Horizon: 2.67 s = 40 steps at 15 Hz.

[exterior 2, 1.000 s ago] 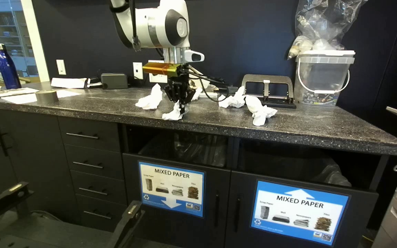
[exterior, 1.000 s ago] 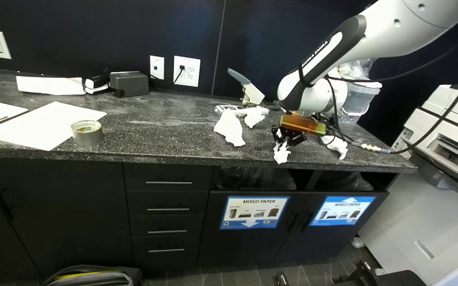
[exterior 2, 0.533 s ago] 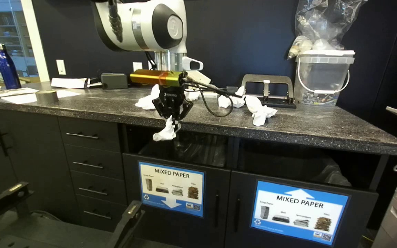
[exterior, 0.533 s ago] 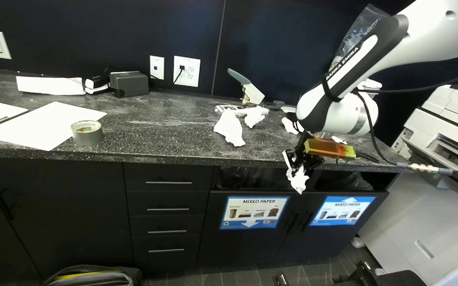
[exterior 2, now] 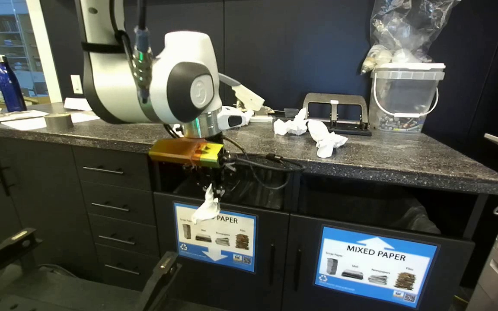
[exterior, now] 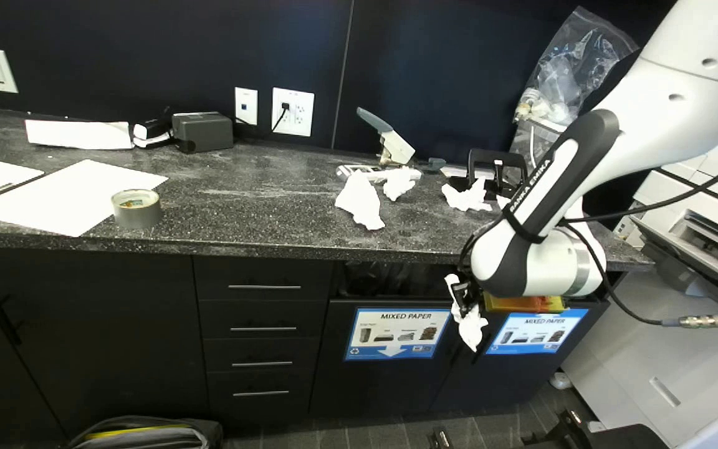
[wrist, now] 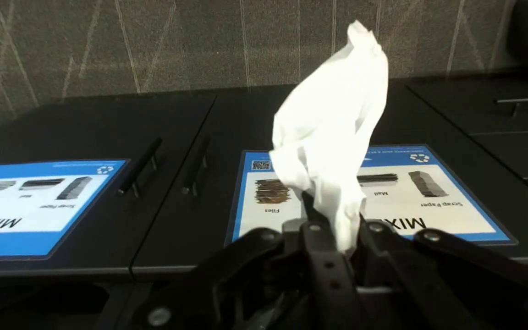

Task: Put the papers in the bin to the left

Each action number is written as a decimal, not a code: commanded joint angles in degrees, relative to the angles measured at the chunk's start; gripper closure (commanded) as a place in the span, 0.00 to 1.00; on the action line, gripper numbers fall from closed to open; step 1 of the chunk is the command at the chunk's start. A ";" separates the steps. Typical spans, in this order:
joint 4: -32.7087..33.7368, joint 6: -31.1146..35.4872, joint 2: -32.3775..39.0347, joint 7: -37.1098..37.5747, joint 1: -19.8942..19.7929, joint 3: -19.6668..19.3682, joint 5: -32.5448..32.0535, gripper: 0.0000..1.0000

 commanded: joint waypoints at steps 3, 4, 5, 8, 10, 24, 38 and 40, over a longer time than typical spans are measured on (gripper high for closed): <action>-0.25 21.39 13.14 -5.64 1.42 -1.86 0.48 0.91; 0.55 25.41 16.28 -6.36 0.96 -1.74 0.63 0.91; 1.65 29.51 19.21 -6.99 0.63 -1.66 0.79 0.91; 5.79 42.25 28.28 -8.63 0.27 -1.29 1.36 0.91; 9.38 49.91 34.74 -8.95 -0.41 -0.62 1.18 0.91; 36.57 59.13 47.50 -5.44 -1.78 2.75 2.44 0.92; 48.28 53.68 54.23 -2.94 -3.37 2.96 2.41 0.34; 48.52 53.07 54.22 -2.85 -3.49 2.98 2.28 0.19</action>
